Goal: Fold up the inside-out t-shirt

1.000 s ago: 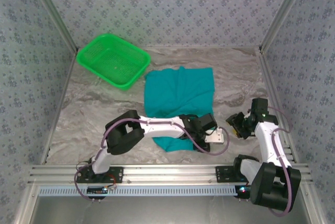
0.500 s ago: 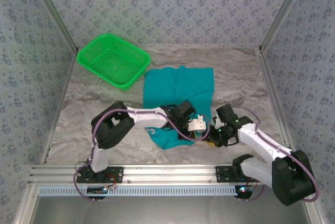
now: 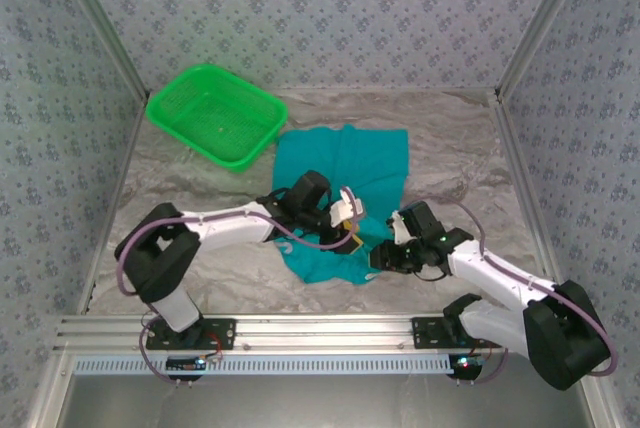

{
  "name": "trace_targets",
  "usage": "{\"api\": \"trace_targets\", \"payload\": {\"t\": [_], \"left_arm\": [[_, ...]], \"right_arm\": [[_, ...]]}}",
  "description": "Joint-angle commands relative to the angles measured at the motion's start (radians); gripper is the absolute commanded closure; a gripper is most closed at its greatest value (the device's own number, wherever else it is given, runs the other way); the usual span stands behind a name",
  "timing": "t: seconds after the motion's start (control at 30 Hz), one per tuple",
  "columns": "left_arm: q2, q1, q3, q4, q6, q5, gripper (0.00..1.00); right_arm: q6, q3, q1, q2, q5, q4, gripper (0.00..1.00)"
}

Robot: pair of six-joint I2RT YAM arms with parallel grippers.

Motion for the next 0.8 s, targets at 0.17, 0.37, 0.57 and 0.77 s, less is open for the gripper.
{"api": "trace_targets", "payload": {"t": [0.17, 0.37, 0.57, 0.77], "left_arm": [[-0.031, 0.017, -0.007, -0.006, -0.062, -0.165, 0.53], [0.035, 0.064, 0.031, -0.045, -0.118, -0.243, 0.54], [0.163, 0.082, 0.182, -0.176, -0.162, -0.394, 0.53], [0.313, 0.083, 0.303, -0.233, -0.172, -0.400, 0.55]], "right_arm": [[-0.071, -0.019, 0.060, 0.075, 0.050, 0.080, 0.60], [-0.112, 0.044, 0.152, 0.082, 0.064, 0.023, 0.74], [-0.192, 0.109, 0.262, 0.092, 0.021, -0.003, 0.68], [-0.184, 0.119, 0.256, 0.116, -0.040, 0.054, 0.66]]}}
